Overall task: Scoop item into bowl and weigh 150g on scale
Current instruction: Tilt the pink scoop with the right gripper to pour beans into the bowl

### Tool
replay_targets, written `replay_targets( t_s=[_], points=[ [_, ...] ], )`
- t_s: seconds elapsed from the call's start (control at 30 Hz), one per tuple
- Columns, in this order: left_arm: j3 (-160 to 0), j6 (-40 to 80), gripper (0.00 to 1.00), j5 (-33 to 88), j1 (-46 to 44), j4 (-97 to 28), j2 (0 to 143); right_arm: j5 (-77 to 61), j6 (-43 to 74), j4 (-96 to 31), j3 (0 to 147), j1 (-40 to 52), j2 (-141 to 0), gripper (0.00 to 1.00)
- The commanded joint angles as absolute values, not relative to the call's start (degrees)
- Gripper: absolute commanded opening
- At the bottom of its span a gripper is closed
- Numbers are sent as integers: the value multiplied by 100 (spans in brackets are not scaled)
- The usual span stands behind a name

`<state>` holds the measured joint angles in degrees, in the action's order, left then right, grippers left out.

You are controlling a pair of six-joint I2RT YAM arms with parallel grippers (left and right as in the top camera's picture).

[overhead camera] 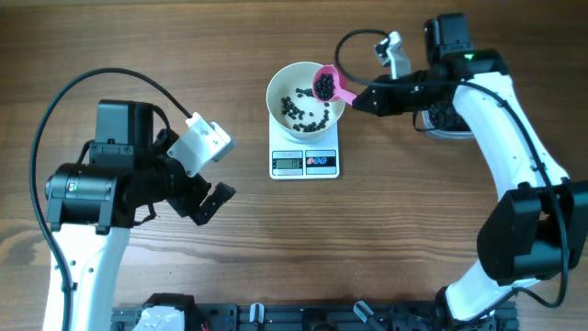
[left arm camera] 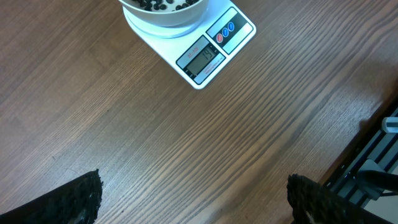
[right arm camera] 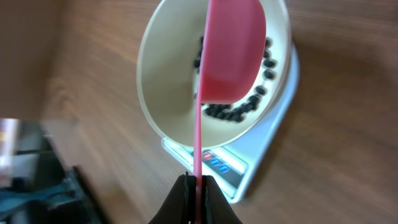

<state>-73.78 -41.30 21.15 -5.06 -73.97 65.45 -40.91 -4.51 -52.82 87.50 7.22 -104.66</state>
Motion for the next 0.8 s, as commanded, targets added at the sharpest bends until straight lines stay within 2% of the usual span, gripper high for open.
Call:
replay_targets(
  t_s=[0.0,0.27,0.77],
  points=[
    [-7411,-4117,100,2248,-460,-7397,6490,-3454,-744,-5037,8742,895,-10326,4],
    [-7411,-4115,100,2248,-460,-7397,6490,-2829,-773,-4897,8744,1247,-10200,5],
    [-7411,-4115,100,2248,-460,-7397,6490,-287,-1063,-4762,8742,2165,-9662,4]
  ],
)
